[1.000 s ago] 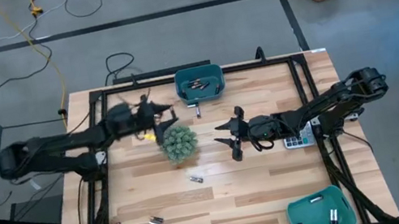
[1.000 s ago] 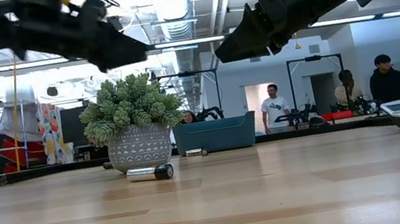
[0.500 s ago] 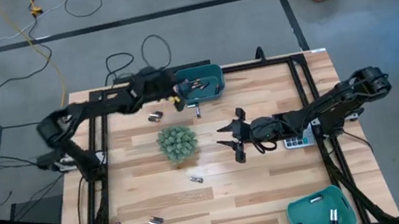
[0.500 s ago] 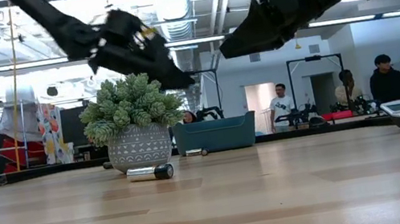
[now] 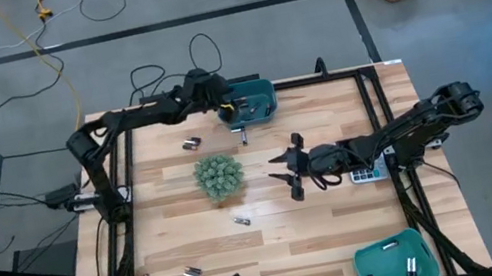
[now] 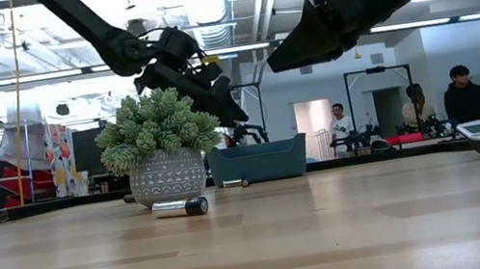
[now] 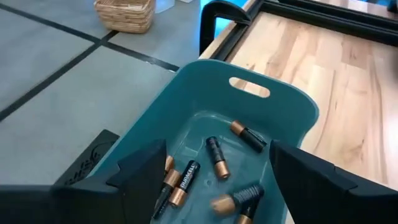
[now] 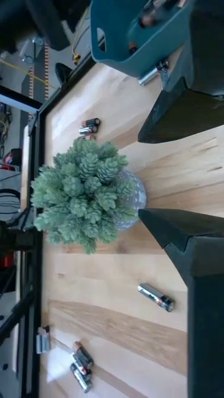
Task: Sort batteries
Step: Put the silver battery into the green bin
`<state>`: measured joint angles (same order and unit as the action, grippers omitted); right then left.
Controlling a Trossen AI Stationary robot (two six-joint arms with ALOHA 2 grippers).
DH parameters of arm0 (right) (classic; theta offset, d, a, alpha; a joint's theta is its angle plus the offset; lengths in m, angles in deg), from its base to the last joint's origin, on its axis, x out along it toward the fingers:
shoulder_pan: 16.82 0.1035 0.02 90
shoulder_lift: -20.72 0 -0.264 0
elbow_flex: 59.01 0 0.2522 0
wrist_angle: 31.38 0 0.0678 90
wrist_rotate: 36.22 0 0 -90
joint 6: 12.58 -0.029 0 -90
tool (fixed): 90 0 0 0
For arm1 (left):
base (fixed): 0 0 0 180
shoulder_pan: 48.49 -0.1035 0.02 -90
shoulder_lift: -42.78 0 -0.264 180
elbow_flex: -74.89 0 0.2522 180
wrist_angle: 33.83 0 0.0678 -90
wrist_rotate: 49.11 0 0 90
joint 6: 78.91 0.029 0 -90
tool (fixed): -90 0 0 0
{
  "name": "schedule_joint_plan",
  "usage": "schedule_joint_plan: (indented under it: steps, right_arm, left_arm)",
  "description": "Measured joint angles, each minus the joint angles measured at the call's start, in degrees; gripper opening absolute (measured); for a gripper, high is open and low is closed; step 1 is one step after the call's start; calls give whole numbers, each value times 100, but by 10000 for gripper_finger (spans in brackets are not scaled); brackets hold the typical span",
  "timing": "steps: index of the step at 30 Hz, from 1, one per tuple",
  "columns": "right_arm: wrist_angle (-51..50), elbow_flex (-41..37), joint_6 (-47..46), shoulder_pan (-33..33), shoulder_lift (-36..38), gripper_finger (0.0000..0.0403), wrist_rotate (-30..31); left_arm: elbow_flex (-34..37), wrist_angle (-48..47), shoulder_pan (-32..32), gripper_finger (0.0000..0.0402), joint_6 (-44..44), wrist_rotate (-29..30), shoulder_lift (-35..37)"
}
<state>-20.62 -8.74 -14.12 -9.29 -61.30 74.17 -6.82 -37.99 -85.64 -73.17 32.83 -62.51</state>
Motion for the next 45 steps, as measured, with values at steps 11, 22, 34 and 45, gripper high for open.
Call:
schedule_joint_plan:
  steps: [11, 22, 34, 45]
  right_arm:
    - [-74, 0, -129, 37, -2, 196, 3]
    - [34, 0, -253, 46, -2, 196, -415]
    - [-158, 584, -404, 429, -477, 196, -875]
    - [-529, 1980, -558, 715, -2271, 196, -903]
  left_arm:
    - [94, -2345, 443, 251, 560, -181, 1891]
    - [1272, -3249, 2381, 220, -193, 1146, 4676]
    - [3341, -2255, 4464, 220, -1827, 2679, 5628]
    - [4117, -681, 5684, 220, -2073, 3019, 5440]
